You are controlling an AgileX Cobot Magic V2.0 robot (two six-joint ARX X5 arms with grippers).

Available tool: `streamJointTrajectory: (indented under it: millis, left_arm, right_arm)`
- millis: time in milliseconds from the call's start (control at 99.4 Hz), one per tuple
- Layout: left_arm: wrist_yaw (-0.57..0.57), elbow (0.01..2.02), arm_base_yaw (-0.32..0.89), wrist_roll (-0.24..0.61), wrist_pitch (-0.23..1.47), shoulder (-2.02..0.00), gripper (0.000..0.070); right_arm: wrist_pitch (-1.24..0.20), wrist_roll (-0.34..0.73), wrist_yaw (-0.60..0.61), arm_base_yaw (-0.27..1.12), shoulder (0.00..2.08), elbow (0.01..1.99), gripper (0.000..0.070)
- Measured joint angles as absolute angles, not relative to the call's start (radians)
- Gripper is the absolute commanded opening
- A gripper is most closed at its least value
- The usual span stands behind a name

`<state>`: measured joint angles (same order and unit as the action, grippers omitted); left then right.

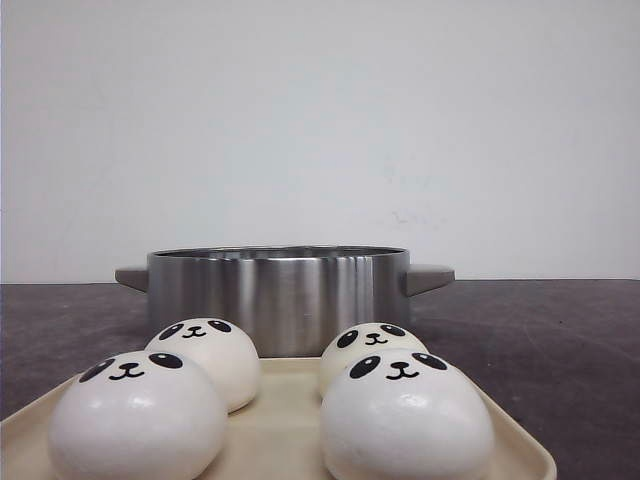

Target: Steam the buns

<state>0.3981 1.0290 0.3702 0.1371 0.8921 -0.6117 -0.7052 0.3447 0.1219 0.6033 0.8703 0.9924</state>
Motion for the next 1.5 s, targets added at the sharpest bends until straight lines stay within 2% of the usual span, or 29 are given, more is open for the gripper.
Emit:
streamJointTrajectory:
  millis: [111,221,392,543,644,835,875,915,1086,1187,1498]
  left_arm:
    - [0.398,1.029,0.389,0.129,0.895,-0.612,0.0626]
    - [0.397,1.029,0.410,0.126,0.901,-0.612,0.0626]
    - [0.392,1.029,0.466,0.122,0.902,-0.609,0.0626]
    - [0.391,1.029,0.506,0.122,0.901,-0.609,0.0626]
    - [0.389,1.029,0.524,0.122,0.901,-0.608,0.0626]
    - [0.381,1.029,0.545,0.122,0.902,-0.608,0.0626]
    - [0.374,1.029,0.549,0.122,0.902,-0.608,0.0626]
    - [0.369,1.029,0.552,0.122,0.902,-0.608,0.0626]
    - [0.365,1.029,0.553,0.122,0.902,-0.608,0.0626]
    - [0.360,1.029,0.554,0.122,0.902,-0.608,0.0626]
    - [0.335,1.029,0.554,0.113,0.902,-0.608,0.0626]
  right_arm:
    - [-0.692,0.435,0.028,0.795,1.017,0.992,0.0682]
    - [-0.692,0.543,0.027,0.885,1.161,0.992,0.0679]
    - [-0.692,0.636,0.049,0.886,1.378,0.994,0.0654]
    - [-0.696,0.655,0.054,0.883,1.528,1.017,0.0651]
    - [-0.691,0.659,0.056,0.875,1.587,1.044,0.0599]
    - [-0.672,0.659,0.049,0.842,1.647,1.060,0.0583]
    - [-0.672,0.660,0.038,0.836,1.652,1.060,0.0554]
    - [-0.672,0.660,0.030,0.831,1.654,1.060,0.0494]
    - [-0.673,0.659,0.032,0.813,1.665,1.062,0.0160]
    - [-0.676,0.653,0.053,0.814,1.672,1.065,0.0000]
    - [-0.687,0.625,0.049,0.841,1.635,1.082,0.0000]
